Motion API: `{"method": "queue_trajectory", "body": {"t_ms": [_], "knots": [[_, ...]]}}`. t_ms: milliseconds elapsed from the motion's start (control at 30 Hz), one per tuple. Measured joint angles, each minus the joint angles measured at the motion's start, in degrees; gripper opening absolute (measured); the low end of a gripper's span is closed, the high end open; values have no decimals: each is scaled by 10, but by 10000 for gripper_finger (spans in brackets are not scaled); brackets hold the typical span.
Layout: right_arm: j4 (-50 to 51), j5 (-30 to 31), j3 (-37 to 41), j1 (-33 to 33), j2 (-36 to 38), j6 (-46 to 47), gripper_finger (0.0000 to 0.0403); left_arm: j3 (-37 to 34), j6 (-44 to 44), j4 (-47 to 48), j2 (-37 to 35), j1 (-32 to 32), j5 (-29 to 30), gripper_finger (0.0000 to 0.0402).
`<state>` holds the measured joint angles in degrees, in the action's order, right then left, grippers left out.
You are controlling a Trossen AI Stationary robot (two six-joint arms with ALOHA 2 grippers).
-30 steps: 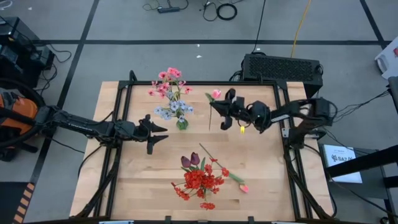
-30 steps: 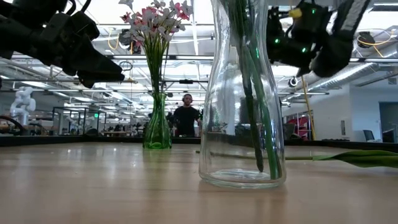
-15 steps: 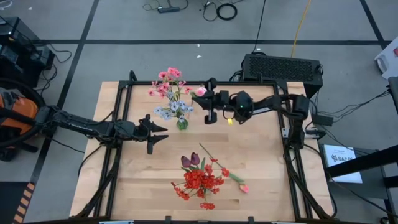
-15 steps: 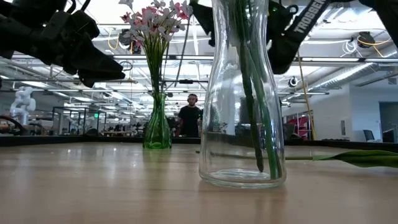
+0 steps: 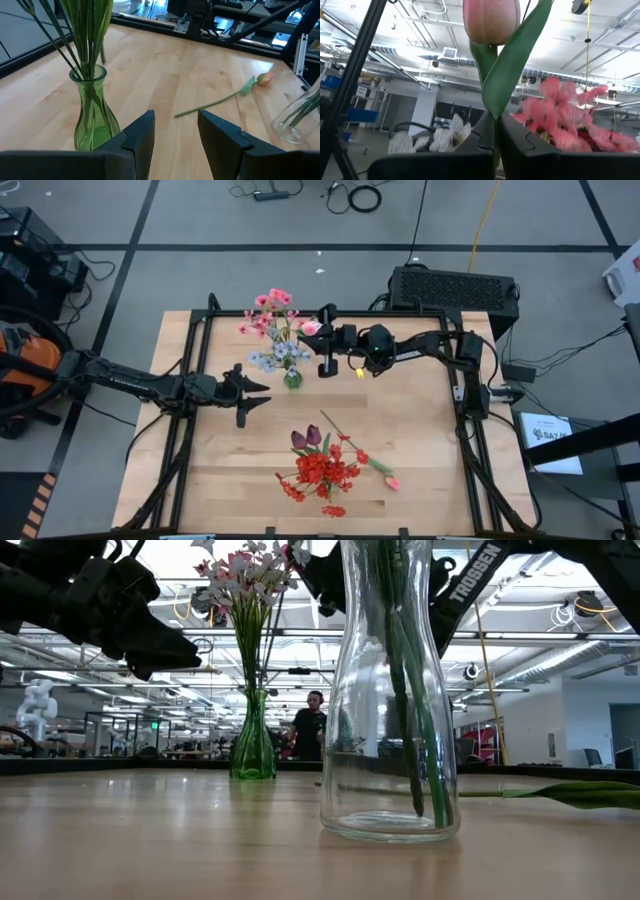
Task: Sort flowers into vase by color
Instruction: Put the top pink tulip into the green vase
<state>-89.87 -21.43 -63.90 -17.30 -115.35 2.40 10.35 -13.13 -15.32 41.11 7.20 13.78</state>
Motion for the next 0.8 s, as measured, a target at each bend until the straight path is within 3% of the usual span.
{"method": "queue_trajectory", "body": {"t_ms": [333,800], "knots": [[26,-13,-1,-2,-5,-36,0,0,2,0,0,0,0,157],[25,-12,-7,-2,-70,13,0,0,1,3,0,0,0,157]]}}
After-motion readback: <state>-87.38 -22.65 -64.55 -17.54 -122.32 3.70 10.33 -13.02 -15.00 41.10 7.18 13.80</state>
